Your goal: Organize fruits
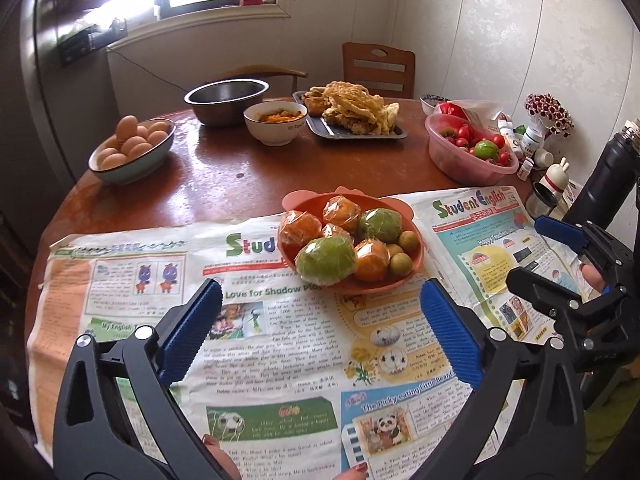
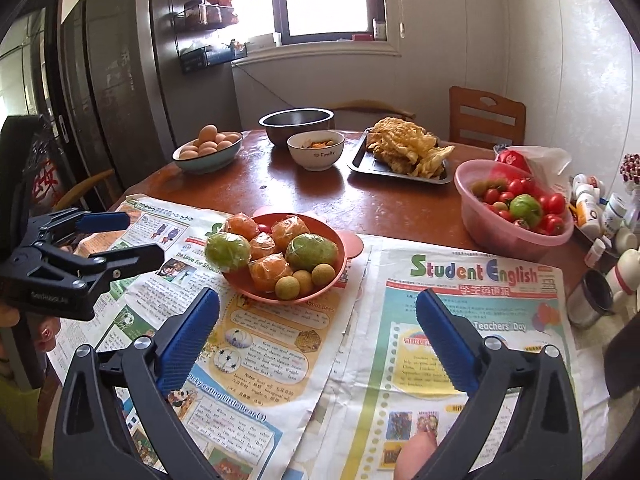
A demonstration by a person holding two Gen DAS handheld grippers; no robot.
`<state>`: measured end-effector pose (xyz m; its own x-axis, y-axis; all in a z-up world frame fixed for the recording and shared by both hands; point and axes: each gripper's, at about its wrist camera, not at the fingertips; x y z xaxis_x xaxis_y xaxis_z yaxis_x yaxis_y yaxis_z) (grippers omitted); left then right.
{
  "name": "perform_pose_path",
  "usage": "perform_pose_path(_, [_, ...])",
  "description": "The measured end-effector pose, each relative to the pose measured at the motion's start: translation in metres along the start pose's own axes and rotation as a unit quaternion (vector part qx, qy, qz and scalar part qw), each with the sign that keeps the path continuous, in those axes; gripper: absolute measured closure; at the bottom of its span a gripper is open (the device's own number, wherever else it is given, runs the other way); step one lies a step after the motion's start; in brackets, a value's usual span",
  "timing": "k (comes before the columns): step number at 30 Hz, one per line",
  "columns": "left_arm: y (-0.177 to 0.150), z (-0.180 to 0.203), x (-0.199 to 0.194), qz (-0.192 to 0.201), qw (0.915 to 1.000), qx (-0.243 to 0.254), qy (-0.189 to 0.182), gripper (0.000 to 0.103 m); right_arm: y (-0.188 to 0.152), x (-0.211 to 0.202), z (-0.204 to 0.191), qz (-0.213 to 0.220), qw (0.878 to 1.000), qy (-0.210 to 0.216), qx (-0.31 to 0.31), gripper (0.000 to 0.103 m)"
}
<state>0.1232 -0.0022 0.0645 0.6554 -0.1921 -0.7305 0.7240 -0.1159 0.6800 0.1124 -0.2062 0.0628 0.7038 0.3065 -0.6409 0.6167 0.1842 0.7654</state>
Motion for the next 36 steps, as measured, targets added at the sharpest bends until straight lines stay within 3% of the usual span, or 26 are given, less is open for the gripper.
perform_pose_path(18, [-0.070, 0.006, -0.028, 0.002, 0.9990, -0.034, 0.027, 0.010, -0.054, -0.027, -0.025, -0.004, 0.999, -0.035, 0.022, 0.004])
perform_pose_path(36, [-0.105, 0.001, -0.021, -0.012, 0.9963, -0.072, 0.045, 0.010, -0.083, -0.029, -0.038, -0.006, 0.998, -0.052, 0.035, 0.004])
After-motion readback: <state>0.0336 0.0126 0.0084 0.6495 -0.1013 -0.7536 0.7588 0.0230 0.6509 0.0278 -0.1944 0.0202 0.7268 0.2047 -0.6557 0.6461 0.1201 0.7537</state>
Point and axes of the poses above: each gripper's, at about its wrist camera, not at the fingertips, and x roughly the way its jaws point, z to its right, y to its top, and after that the axes turned 2 degrees about -z, right-handed
